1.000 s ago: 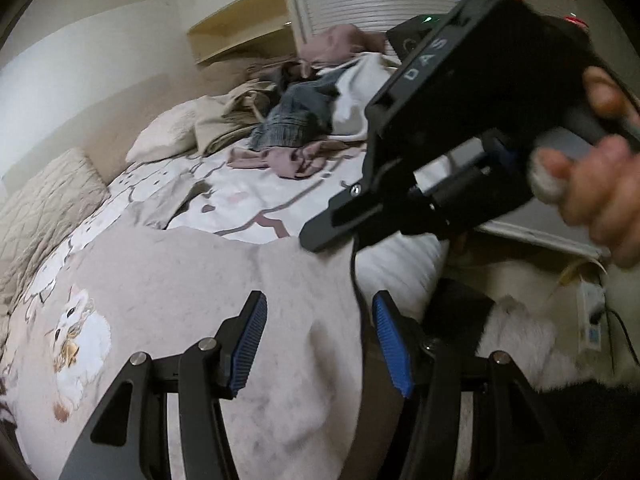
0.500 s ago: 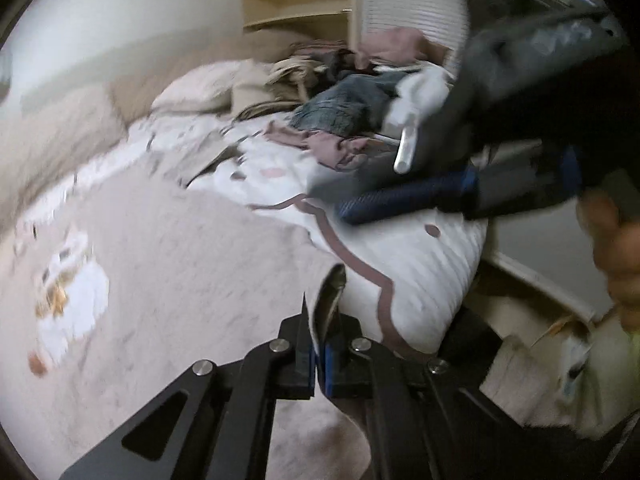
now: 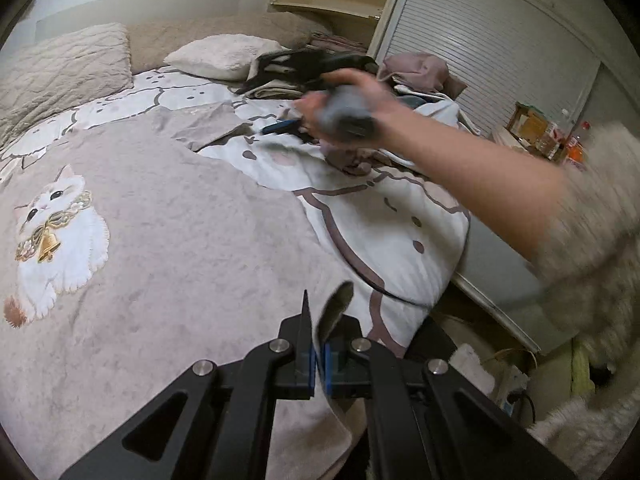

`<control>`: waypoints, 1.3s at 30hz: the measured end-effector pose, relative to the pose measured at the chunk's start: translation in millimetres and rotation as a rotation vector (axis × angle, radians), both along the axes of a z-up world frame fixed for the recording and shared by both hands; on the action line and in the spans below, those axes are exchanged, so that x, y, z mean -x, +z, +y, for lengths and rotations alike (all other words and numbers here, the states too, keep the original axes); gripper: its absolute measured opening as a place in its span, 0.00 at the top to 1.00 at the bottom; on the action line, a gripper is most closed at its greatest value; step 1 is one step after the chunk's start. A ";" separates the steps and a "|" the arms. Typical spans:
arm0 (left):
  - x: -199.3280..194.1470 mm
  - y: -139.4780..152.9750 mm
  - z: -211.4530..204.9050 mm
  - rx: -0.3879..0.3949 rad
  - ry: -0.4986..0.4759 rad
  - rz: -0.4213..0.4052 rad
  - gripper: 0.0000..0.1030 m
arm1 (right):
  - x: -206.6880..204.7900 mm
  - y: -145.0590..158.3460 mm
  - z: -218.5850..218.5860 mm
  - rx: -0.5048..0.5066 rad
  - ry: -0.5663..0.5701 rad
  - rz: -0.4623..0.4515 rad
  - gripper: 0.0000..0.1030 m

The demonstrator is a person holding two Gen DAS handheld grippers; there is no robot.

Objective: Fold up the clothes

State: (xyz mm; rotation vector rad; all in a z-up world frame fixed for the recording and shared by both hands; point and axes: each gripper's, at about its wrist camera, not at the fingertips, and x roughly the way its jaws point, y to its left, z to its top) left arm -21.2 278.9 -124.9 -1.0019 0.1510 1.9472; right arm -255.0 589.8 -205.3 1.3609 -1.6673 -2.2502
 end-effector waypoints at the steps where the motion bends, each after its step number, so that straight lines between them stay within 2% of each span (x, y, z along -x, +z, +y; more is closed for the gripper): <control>1: 0.9 -0.4 0.3 0.003 -0.006 -0.001 0.97 | 11.1 -10.9 4.4 0.021 -0.015 -0.032 0.38; 2: 1.3 -0.5 0.3 0.006 -0.008 -0.003 0.97 | 21.8 -20.4 7.4 0.031 -0.030 -0.063 0.40; 4: 2.9 -1.9 -0.9 0.003 -0.005 -0.012 0.97 | 38.8 -27.5 8.8 0.019 -0.035 -0.070 0.43; 5: 4.1 -2.2 -2.8 -0.002 0.001 -0.015 0.97 | 47.9 -24.2 7.0 -0.022 -0.019 -0.067 0.59; 6: 5.4 -2.0 -5.3 -0.009 0.010 -0.017 0.97 | 56.9 -17.9 4.2 -0.087 0.007 -0.072 0.87; 7: 7.4 -1.8 -8.3 -0.017 0.017 -0.022 0.97 | 65.8 -8.1 -0.7 -0.170 0.044 -0.078 0.92; 9: 10.9 -0.3 -13.4 -0.032 0.024 -0.036 0.97 | 82.4 24.2 -16.6 -0.325 0.120 -0.054 0.92; 13: 7.8 9.7 -23.7 -0.036 -0.011 -0.011 0.97 | 112.0 106.2 -73.6 -0.580 0.274 0.079 0.92; 15: 2.8 15.4 -32.3 -0.037 -0.032 0.006 0.97 | 125.1 144.0 -120.3 -0.669 0.374 0.163 0.92; 18: -5.3 18.5 -47.3 -0.026 -0.046 0.004 0.97 | 131.2 177.3 -205.8 -0.776 0.543 0.279 0.92; 20: -8.2 12.9 -58.2 -0.006 -0.045 -0.033 0.97 | 136.6 175.4 -270.4 -0.845 0.654 0.333 0.92; 22: -10.7 1.6 -69.0 0.031 -0.033 -0.077 0.97 | 136.4 152.3 -328.4 -0.922 0.762 0.339 0.92; 24: -12.8 -13.0 -77.3 0.080 -0.022 -0.115 0.97 | 136.4 111.0 -382.5 -0.987 0.858 0.298 0.92; 26: -14.1 -31.9 -85.0 0.130 -0.006 -0.174 0.97 | 134.4 66.2 -418.7 -1.038 0.905 0.242 0.91; 27: -13.9 -41.3 -89.0 0.146 0.007 -0.208 0.97 | 129.7 44.5 -434.2 -1.046 0.927 0.202 0.79; 28: -13.1 -49.5 -93.2 0.152 0.020 -0.241 0.97 | 125.9 31.2 -444.8 -1.043 0.935 0.169 0.62; 29: -12.1 -53.7 -96.3 0.145 0.028 -0.264 0.97 | 121.3 20.9 -450.1 -1.025 0.938 0.144 0.22; 30: -10.8 -55.3 -99.4 0.130 0.034 -0.279 0.97 | 115.6 19.4 -451.3 -1.011 0.927 0.146 0.14; 33: -7.8 -57.7 -103.3 0.094 0.020 -0.313 0.97 | 94.9 45.2 -433.9 -0.962 0.883 0.191 0.14; 36: -9.6 -62.1 -101.9 0.095 -0.005 -0.315 0.97 | 70.6 90.4 -391.3 -0.907 0.817 0.230 0.14; 39: -9.1 -64.1 -103.4 0.066 -0.006 -0.333 0.97 | 26.3 128.3 -338.5 -0.889 0.769 0.237 0.14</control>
